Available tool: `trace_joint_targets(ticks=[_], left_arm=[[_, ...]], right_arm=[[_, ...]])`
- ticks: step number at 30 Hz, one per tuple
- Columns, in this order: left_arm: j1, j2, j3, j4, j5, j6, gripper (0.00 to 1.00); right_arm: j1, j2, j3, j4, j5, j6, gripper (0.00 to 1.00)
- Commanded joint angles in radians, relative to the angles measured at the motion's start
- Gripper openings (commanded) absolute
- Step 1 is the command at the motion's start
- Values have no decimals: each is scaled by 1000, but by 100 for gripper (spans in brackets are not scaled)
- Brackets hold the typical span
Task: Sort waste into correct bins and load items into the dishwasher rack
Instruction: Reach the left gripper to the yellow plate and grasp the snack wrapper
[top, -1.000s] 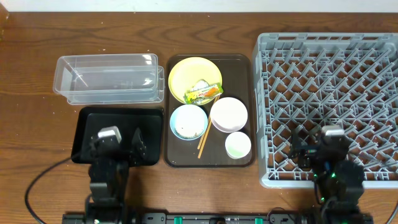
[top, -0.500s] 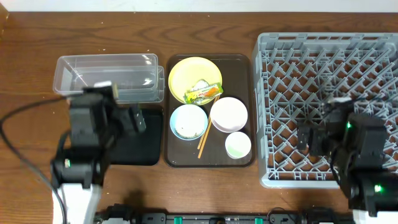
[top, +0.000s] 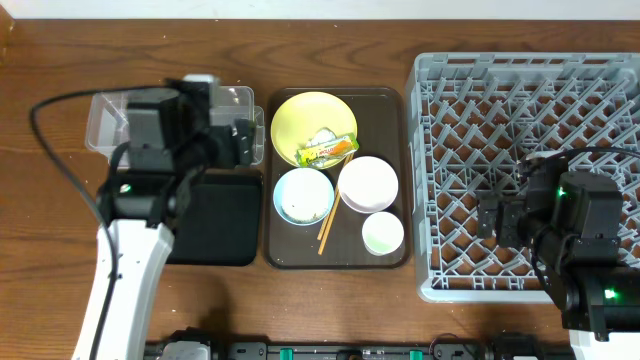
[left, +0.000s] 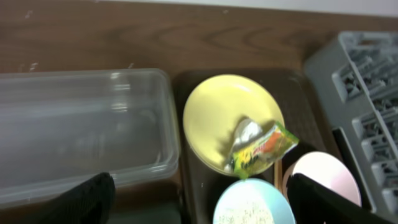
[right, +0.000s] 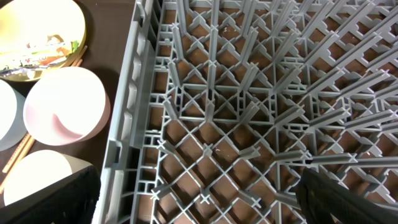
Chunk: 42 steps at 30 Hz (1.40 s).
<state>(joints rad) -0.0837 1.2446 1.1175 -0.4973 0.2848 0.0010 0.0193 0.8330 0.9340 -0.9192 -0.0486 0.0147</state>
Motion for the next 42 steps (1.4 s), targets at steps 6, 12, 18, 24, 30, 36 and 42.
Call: trace_joint_targets(ticks=[6, 12, 18, 24, 30, 36, 42], left_arm=[[-181, 170, 24, 93, -127, 296, 91], [-259, 307, 24, 160, -166, 321, 91], [-269, 403, 24, 187, -152, 319, 91], [-269, 469, 23, 244, -109, 320, 90], [-276, 520, 23, 268, -109, 320, 87], [-276, 560, 21, 279, -109, 320, 81], [-287, 576, 16, 275, -109, 319, 67]], right_arm=[[7, -3, 21, -14, -5, 7, 99], [7, -3, 21, -19, -5, 16, 99], [7, -3, 21, -37, -5, 19, 99], [7, -3, 21, -38, -5, 18, 99], [7, -3, 21, -42, -5, 18, 99], [7, -3, 21, -43, -5, 18, 99], [7, -3, 21, -43, -5, 18, 99]])
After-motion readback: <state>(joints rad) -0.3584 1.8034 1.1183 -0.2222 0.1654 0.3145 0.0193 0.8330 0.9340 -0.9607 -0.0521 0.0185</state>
